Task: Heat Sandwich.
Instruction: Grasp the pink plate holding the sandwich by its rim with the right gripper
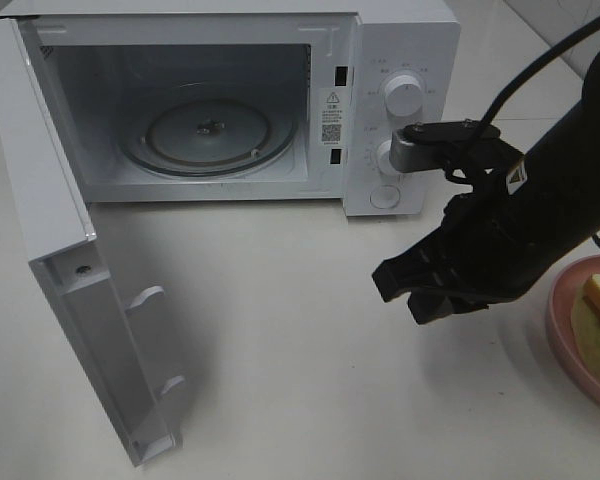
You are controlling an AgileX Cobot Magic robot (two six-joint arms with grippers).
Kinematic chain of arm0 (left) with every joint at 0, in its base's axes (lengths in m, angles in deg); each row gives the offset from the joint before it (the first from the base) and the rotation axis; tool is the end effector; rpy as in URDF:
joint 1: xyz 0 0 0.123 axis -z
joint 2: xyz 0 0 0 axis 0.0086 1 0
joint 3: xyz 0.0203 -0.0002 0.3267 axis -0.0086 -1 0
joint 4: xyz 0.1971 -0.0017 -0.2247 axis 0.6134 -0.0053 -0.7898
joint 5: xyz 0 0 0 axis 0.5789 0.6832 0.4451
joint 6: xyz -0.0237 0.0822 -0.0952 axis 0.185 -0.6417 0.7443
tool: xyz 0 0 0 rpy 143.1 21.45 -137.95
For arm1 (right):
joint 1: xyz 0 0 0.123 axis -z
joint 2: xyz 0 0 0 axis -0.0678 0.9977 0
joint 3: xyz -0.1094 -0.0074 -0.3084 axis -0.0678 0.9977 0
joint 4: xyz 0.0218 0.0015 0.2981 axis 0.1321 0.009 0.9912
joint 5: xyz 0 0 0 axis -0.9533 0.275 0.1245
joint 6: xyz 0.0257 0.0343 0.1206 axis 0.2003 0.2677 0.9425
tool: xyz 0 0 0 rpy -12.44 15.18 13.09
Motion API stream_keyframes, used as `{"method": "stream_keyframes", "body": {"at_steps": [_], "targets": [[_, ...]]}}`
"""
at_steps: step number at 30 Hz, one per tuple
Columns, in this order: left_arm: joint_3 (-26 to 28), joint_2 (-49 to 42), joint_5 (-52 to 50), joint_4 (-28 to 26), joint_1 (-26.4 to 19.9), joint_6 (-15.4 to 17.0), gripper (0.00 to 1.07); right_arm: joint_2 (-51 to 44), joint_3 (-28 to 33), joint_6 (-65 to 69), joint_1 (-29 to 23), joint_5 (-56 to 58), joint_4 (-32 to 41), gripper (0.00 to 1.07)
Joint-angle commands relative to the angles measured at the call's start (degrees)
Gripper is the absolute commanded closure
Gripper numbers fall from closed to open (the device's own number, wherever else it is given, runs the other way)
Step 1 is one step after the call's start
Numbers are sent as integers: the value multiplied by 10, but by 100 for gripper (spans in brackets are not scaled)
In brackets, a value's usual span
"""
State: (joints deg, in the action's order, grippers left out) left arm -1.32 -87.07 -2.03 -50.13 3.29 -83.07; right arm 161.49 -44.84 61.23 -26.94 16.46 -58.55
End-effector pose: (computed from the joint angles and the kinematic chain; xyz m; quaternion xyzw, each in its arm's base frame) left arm 0.0275 -0.0088 0.2833 0.0413 0.8479 -0.0412 0.5269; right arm 0.2633 0.1731 0.1809 -0.1807 0.9596 0.1234 0.1769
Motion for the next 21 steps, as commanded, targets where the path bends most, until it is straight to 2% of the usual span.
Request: {"method": "stream_keyframes", "body": {"at_steps": [1, 3, 4, 5, 7, 8, 9, 10, 12, 16, 21], "targets": [[-2, -13, -5, 1, 3, 1, 7, -9, -9, -6, 1, 54, -40, 77], [-2, -13, -5, 1, 3, 1, 7, -9, -15, -9, 1, 64, -53, 60], [-2, -13, -5, 1, 3, 1, 7, -9, -20, -9, 1, 65, -62, 43], [-2, -13, -5, 1, 3, 1, 7, -9, -20, -9, 1, 65, -62, 43], [-2, -13, -5, 1, 3, 1, 7, -9, -25, -9, 1, 66, -69, 24], [-2, -13, -5, 1, 3, 1, 7, -9, -25, -9, 2, 64, -73, 18], [-2, -13, -5, 1, 3, 1, 7, -9, -25, -9, 2, 64, -73, 18], [-2, -13, -5, 1, 3, 1, 7, -9, -25, -9, 3, 64, -74, 7], [-2, -13, -5, 1, 3, 1, 7, -9, -25, -9, 15, 66, -77, 5], [-2, -13, -5, 1, 3, 1, 7, -9, -25, -9, 42, 89, -88, 7], [-2, -13, -5, 1, 3, 1, 7, -9, -25, -6, 52, 120, -142, 9]]}}
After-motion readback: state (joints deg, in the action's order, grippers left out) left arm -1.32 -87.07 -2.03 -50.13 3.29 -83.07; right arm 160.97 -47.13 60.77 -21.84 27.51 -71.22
